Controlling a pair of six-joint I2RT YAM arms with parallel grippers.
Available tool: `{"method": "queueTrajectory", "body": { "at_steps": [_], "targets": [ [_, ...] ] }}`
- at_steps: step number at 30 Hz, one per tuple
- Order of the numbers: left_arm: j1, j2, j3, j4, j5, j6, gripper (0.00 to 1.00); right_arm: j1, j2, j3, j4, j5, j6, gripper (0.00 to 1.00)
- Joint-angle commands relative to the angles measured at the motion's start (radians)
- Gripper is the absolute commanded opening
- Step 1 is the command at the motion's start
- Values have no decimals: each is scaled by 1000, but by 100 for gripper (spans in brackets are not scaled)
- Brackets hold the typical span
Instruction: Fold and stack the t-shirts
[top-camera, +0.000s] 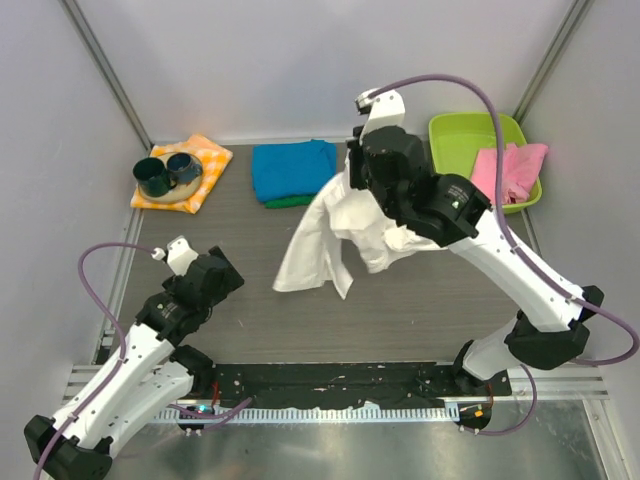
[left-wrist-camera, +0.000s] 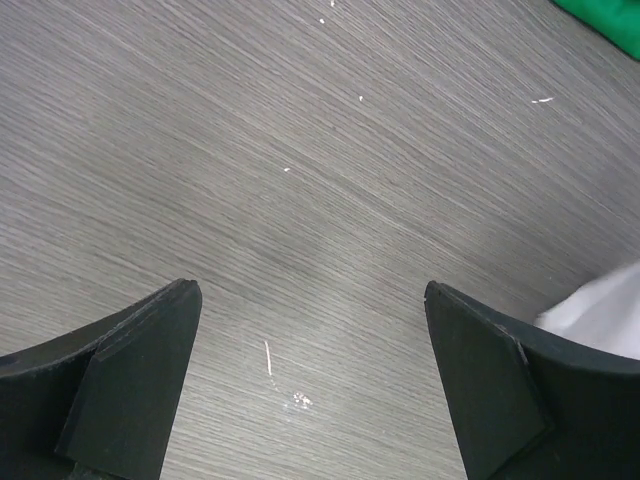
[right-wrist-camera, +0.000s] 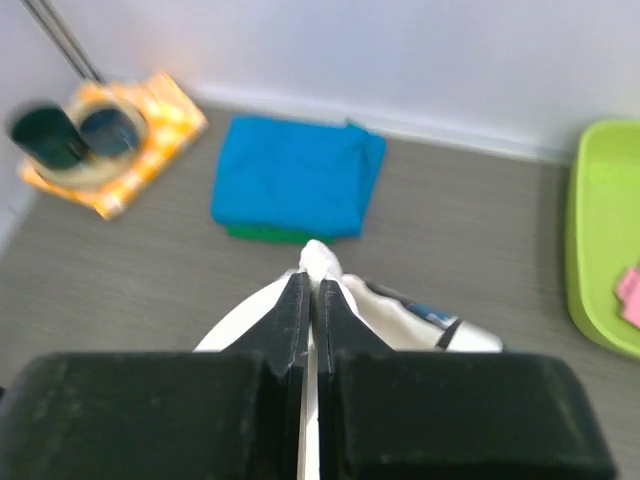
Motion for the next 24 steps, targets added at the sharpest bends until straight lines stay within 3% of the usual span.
{"method": "queueTrajectory", "body": {
  "at_steps": [1, 5, 8, 12, 15, 18, 24],
  "targets": [
    [5, -9, -1, 46, 25, 42, 100, -7, -41, -197, -94, -50, 14, 1],
    [5, 3, -4, 71, 42, 49, 100, -7, -74, -378, -131, -223, 25, 1],
    [5, 21, -6, 86, 47, 52, 100, -6, -132, -486, -121, -260, 37, 1],
    [5, 38, -12, 117, 48, 49, 100, 25, -164, -475, -133, -403, 36, 1],
    [5, 49, -4, 122, 56, 48, 100, 86, -125, -429, -182, -458, 16, 1],
    [5, 54, -3, 132, 73, 51, 100, 163, -86, -498, -173, -457, 8, 1],
    [5, 64, -9, 140, 73, 63, 100, 215, -95, -866, 19, -541, 65, 1]
  ]
}}
